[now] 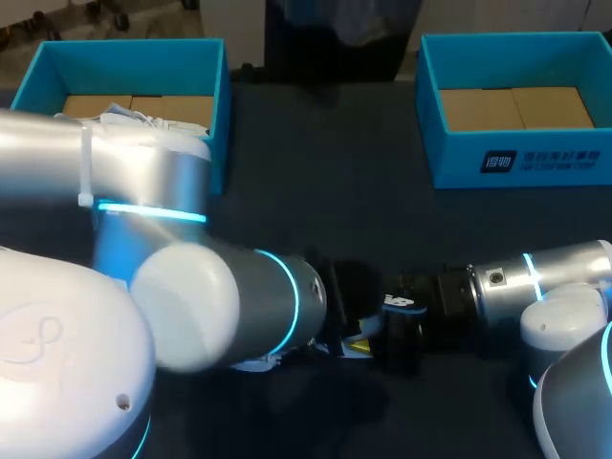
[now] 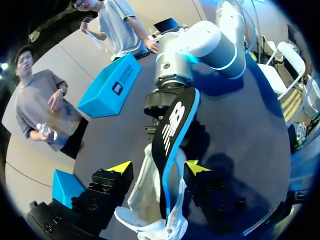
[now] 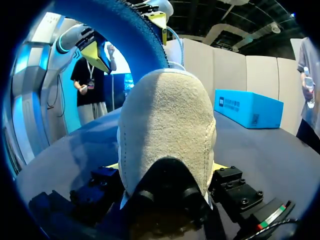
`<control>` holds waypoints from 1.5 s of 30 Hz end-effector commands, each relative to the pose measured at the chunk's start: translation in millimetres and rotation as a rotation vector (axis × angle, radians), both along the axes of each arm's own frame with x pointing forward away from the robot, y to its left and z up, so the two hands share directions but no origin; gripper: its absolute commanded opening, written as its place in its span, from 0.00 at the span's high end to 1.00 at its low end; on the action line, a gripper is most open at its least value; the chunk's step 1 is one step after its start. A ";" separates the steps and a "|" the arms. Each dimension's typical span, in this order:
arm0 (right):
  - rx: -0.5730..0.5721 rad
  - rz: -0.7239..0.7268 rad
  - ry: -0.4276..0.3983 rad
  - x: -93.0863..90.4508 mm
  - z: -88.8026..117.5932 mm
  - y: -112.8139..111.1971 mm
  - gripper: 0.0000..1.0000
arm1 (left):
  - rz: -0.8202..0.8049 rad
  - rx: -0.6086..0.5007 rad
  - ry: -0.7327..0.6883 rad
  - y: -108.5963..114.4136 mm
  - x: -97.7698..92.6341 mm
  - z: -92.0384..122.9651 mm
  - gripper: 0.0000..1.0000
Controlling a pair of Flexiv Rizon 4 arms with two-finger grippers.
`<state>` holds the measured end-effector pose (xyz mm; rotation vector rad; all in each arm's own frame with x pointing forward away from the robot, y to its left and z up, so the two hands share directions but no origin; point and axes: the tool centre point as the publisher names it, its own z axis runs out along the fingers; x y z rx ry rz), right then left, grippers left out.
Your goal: Take the shoe out of the shoebox, open the shoe tongue, remove and reinsert the insole, then place the shoe into the shoebox
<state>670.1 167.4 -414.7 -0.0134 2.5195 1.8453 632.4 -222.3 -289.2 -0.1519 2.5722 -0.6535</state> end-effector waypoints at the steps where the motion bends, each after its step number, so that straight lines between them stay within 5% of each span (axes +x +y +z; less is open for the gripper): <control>1: -0.004 -0.001 -0.001 -0.8 1.2 1.1 1.00 | -0.051 0.008 0.063 5.5 -0.4 12.4 0.33; 13: -0.004 -0.001 -0.001 -0.8 1.2 1.1 1.00 | -0.105 0.032 0.099 4.5 -4.1 8.2 0.45; 26: -0.004 -0.001 -0.001 -0.8 1.2 1.1 1.00 | -0.223 -0.005 0.059 3.5 -4.5 -1.5 0.27; 31: -0.004 -0.001 -0.001 -0.8 1.2 1.1 1.00 | -0.261 -0.024 0.061 -0.4 -3.4 -1.4 0.33; 32: -0.004 -0.001 -0.001 -0.8 1.2 1.1 1.00 | -0.265 -0.029 0.062 -0.7 -3.5 -1.4 0.32; 36: -0.004 -0.001 -0.001 -0.8 1.2 1.1 1.00 | -0.317 -0.045 0.066 -1.0 -6.1 -1.6 0.00; 45: -0.004 -0.001 -0.001 -0.8 1.2 1.1 1.00 | -0.352 -0.033 0.080 1.5 -10.4 0.8 0.00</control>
